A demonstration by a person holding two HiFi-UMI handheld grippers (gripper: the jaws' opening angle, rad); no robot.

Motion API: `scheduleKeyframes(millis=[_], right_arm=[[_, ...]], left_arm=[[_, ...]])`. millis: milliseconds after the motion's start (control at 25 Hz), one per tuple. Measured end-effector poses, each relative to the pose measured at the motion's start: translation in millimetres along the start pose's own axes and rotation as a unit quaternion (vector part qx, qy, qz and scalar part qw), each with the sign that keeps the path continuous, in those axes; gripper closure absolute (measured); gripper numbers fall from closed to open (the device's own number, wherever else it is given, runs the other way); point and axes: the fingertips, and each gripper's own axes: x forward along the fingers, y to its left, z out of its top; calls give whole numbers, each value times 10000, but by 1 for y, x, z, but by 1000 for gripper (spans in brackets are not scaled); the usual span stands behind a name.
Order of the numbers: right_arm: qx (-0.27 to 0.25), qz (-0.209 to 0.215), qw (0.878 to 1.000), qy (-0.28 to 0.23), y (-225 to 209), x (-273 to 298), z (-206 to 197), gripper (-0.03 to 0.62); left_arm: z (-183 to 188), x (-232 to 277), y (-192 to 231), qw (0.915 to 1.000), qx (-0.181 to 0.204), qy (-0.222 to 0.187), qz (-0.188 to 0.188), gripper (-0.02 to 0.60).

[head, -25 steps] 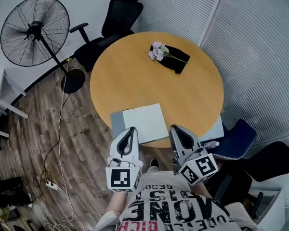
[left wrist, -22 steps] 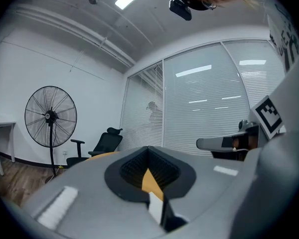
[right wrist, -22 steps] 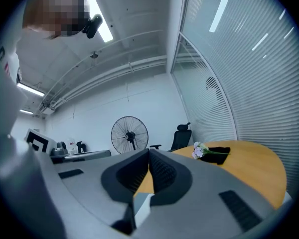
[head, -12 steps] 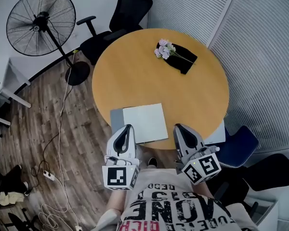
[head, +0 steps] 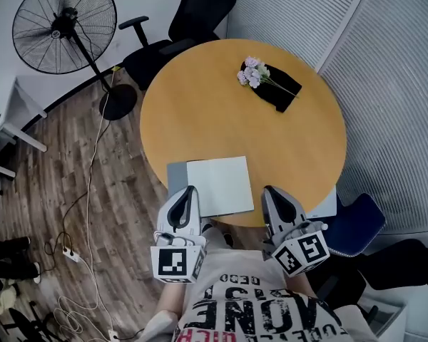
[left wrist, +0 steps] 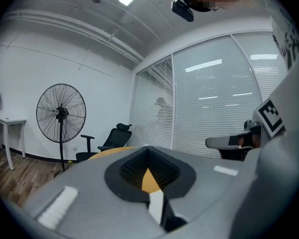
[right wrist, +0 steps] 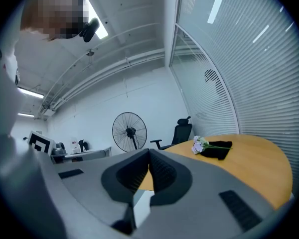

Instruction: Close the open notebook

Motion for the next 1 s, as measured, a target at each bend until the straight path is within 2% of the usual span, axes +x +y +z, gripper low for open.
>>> scheduleKeyframes(millis=[280, 560, 1000], right_arm=[[-45, -103, 9999, 0, 8, 39, 10, 582], [-103, -273, 9996, -22, 13, 65, 18, 582], [-45, -473, 9989, 18, 11, 77, 6, 582]], left_arm=[[12, 28, 38, 9998, -107, 8, -141, 569], [29, 52, 62, 9992, 39, -66, -396, 570], [13, 60, 58, 9970, 37, 180, -756, 571]])
